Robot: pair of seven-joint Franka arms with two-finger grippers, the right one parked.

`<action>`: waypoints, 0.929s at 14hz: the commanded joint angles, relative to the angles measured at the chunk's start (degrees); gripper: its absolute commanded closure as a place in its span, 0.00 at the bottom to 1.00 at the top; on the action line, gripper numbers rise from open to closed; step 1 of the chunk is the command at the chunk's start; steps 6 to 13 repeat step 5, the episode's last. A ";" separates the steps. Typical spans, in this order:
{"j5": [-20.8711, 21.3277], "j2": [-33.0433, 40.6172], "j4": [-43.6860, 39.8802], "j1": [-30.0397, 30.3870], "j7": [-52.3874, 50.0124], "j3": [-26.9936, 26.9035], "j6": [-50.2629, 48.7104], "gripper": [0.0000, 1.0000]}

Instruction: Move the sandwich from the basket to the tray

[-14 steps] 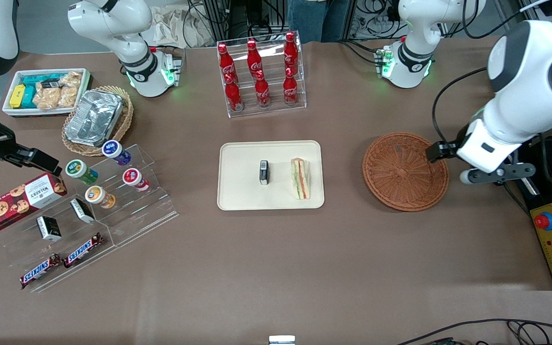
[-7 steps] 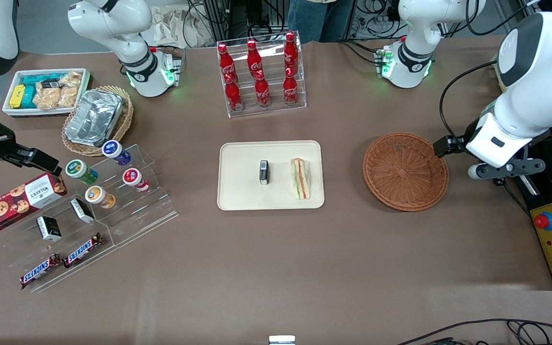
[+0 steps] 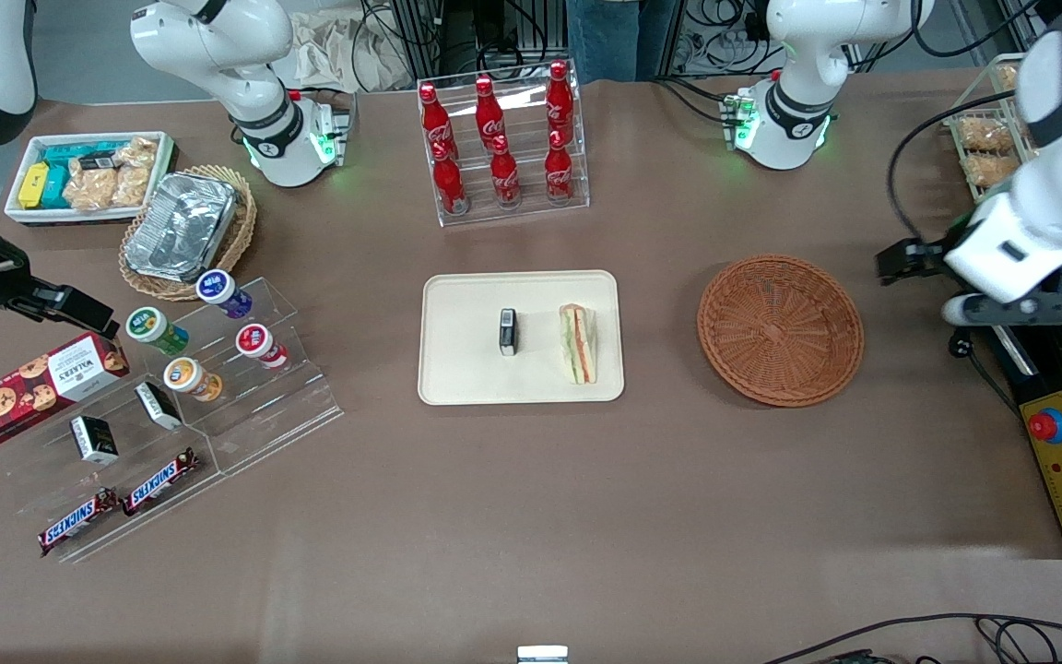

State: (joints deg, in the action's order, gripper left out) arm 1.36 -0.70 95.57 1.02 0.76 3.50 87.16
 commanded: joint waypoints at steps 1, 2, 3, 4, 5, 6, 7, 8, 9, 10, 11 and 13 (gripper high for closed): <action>-0.92 2.28 -0.39 -3.82 7.23 -8.05 -2.17 0.00; -3.10 2.28 -0.56 -3.92 6.98 -9.47 -2.17 0.00; -4.51 2.20 -1.95 -3.48 6.80 -9.39 -2.34 0.00; -4.53 1.85 -3.45 -3.48 6.71 -9.31 -3.30 0.00; -4.53 1.76 -4.33 -3.56 6.71 -9.30 -4.35 0.00; -4.53 1.76 -4.33 -3.56 6.71 -9.30 -4.35 0.00; -4.53 1.76 -4.33 -3.56 6.71 -9.30 -4.35 0.00; -4.53 1.76 -4.33 -3.56 6.71 -9.30 -4.35 0.00; -4.53 1.76 -4.33 -3.56 6.71 -9.30 -4.35 0.00; -4.53 1.76 -4.33 -3.56 6.71 -9.30 -4.35 0.00; -4.53 1.76 -4.33 -3.56 6.71 -9.30 -4.35 0.00; -4.53 1.76 -4.33 -3.56 6.71 -9.30 -4.35 0.00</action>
